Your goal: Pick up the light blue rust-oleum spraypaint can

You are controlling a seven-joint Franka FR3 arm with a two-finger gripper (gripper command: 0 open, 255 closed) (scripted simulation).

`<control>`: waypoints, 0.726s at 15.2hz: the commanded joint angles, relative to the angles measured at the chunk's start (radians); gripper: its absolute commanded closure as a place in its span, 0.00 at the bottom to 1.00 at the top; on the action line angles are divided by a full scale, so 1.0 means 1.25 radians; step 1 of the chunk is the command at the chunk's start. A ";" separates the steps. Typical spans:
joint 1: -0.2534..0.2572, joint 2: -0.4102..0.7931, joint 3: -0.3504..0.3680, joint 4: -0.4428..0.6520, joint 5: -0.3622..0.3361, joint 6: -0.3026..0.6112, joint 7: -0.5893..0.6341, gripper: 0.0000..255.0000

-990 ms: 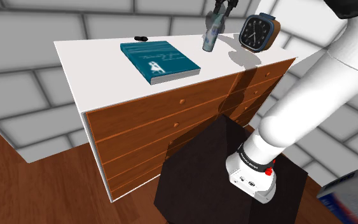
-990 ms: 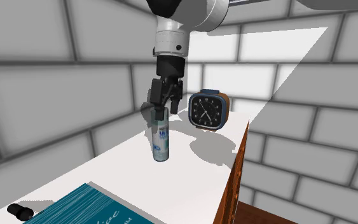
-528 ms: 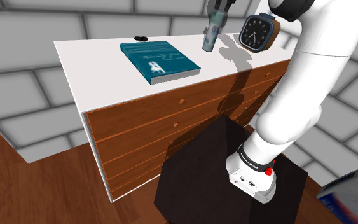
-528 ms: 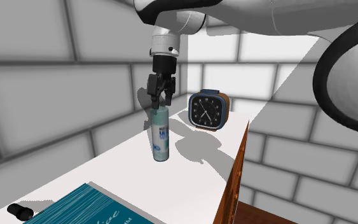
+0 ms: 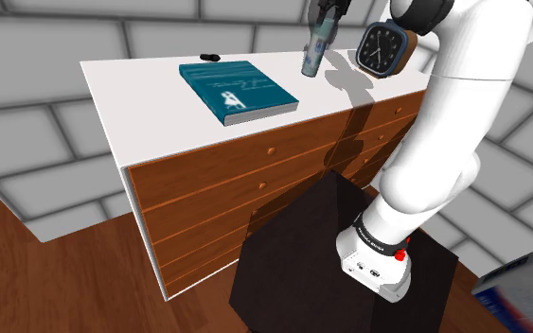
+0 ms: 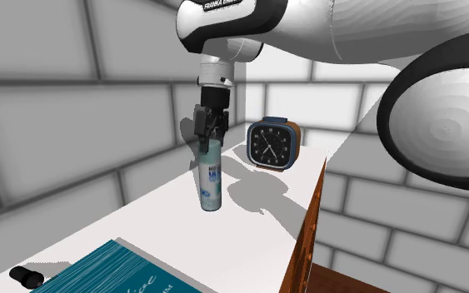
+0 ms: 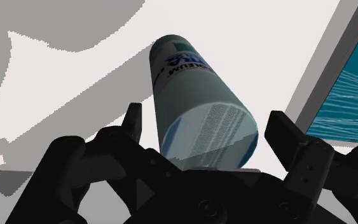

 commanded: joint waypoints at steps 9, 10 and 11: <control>0.005 -0.009 0.000 -0.031 -0.004 0.023 -0.003 1.00; 0.005 -0.009 0.000 -0.031 -0.004 0.023 -0.003 1.00; 0.005 -0.009 0.000 -0.032 -0.005 0.023 -0.003 1.00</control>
